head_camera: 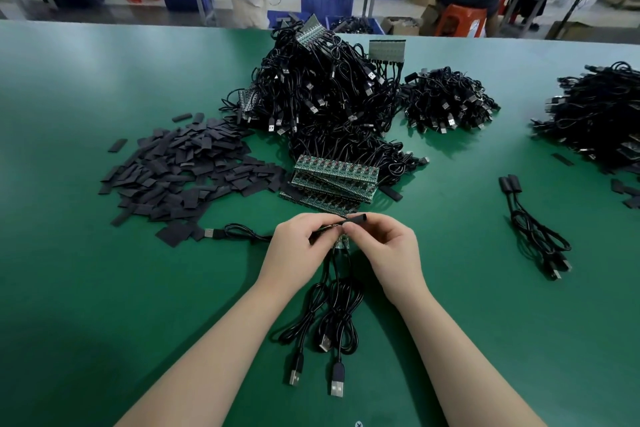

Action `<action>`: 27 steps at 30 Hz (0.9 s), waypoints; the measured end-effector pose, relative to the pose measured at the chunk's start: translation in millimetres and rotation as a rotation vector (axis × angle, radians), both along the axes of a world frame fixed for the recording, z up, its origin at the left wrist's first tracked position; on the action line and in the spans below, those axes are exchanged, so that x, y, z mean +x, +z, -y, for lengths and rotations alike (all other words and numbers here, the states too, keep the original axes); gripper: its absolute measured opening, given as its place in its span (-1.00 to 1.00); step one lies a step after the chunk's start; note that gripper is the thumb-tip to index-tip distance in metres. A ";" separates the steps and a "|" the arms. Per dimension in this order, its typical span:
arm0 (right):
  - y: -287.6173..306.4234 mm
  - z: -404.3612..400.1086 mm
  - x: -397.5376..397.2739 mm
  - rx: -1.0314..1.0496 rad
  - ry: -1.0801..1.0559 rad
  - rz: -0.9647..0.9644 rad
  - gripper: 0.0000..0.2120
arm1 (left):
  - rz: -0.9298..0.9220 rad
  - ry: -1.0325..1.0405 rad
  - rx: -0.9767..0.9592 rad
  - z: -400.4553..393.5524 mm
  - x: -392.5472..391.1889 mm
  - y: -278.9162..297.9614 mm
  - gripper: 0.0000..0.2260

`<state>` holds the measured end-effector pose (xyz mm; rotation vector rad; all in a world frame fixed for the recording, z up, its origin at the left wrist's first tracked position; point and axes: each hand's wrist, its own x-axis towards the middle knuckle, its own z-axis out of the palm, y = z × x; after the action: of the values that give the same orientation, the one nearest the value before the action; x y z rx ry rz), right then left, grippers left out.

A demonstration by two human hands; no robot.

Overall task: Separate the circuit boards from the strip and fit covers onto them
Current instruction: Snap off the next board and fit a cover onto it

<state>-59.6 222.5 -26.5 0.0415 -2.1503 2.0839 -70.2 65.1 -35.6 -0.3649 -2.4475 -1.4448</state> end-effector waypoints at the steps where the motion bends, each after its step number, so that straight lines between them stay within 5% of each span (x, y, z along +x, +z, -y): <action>1: 0.0 -0.2 0.2 -0.002 -0.010 0.000 -0.88 | 0.003 -0.005 -0.007 -0.4 0.4 0.3 -0.83; 9: 1.9 -0.9 -1.0 -0.127 -0.075 0.076 -0.87 | -0.038 -0.042 -0.143 -6.0 4.0 2.8 -0.65; 27: 2.4 -0.5 1.1 -0.152 -0.029 0.023 -0.85 | -0.010 0.009 -0.160 -3.4 5.7 4.6 -0.70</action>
<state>-58.5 223.1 -24.1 -0.0298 -1.9852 2.2351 -64.5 68.5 -31.0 -0.3929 -2.5603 -1.2438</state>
